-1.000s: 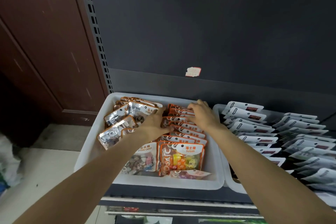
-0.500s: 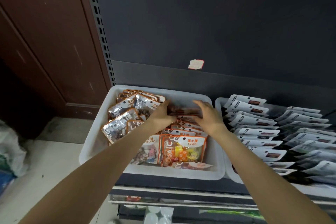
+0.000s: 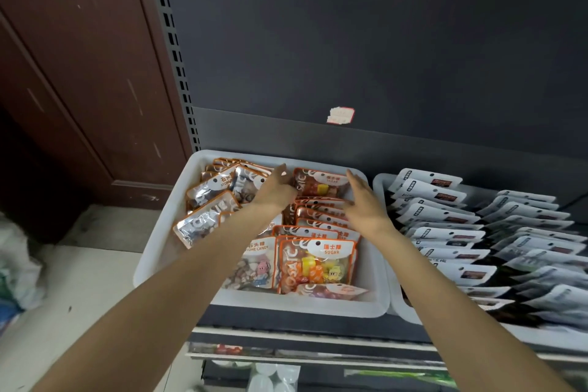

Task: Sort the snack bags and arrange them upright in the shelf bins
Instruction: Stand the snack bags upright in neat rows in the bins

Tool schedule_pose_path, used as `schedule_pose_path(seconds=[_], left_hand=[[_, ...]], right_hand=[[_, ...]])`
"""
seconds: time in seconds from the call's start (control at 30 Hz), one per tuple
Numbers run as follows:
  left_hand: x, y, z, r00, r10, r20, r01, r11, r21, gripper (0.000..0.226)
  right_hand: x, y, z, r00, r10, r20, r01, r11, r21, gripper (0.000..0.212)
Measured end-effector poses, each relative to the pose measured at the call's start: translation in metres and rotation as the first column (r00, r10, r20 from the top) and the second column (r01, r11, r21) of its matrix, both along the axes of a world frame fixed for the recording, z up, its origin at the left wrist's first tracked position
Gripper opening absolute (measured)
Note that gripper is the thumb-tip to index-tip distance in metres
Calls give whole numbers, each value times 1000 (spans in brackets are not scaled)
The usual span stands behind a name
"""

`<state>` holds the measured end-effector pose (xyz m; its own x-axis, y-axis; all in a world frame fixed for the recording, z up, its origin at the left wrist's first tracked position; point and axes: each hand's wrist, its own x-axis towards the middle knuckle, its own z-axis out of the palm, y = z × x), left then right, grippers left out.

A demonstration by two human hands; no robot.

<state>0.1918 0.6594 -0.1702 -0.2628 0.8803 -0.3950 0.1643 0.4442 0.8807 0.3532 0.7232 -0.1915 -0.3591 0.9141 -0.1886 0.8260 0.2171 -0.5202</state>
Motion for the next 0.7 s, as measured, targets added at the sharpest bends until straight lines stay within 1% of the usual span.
schedule_pose_path(seconds=[0.07, 0.17, 0.23, 0.3, 0.4, 0.47, 0.57, 0.6, 0.7], left_hand=[[4, -3, 1, 996, 3, -88, -8, 999, -50, 58], [11, -5, 0, 997, 13, -76, -21, 995, -96, 52], [16, -5, 1, 998, 23, -58, -30, 993, -112, 52], [24, -5, 1, 999, -36, -26, 33, 992, -123, 59], [25, -5, 4, 989, -144, -30, 141, 985, -103, 65], [15, -4, 1, 990, -139, -20, 137, 988, -67, 66], [5, -4, -3, 996, -80, 38, 81, 997, -10, 50], [6, -5, -3, 996, -83, 42, 83, 996, -8, 46], [11, -2, -3, 996, -80, 32, 80, 997, 17, 47]], right_hand=[[3, -10, 2, 1000, -7, 22, 6, 999, 45, 63], [2, -23, -1, 995, -93, 42, 86, 985, 149, 59], [2, -25, -4, 984, -132, 118, 101, 967, 234, 58], [2, -21, -5, 981, -101, 167, 63, 973, 221, 57], [0, -13, 5, 993, -41, 113, 26, 990, 136, 51], [2, -8, 9, 994, -25, 104, 11, 991, 130, 47], [4, -2, 9, 983, -4, 182, -27, 985, 169, 39], [4, 0, 9, 978, -8, 211, -34, 980, 195, 37], [-1, 2, 8, 973, -37, 228, -32, 956, 291, 28]])
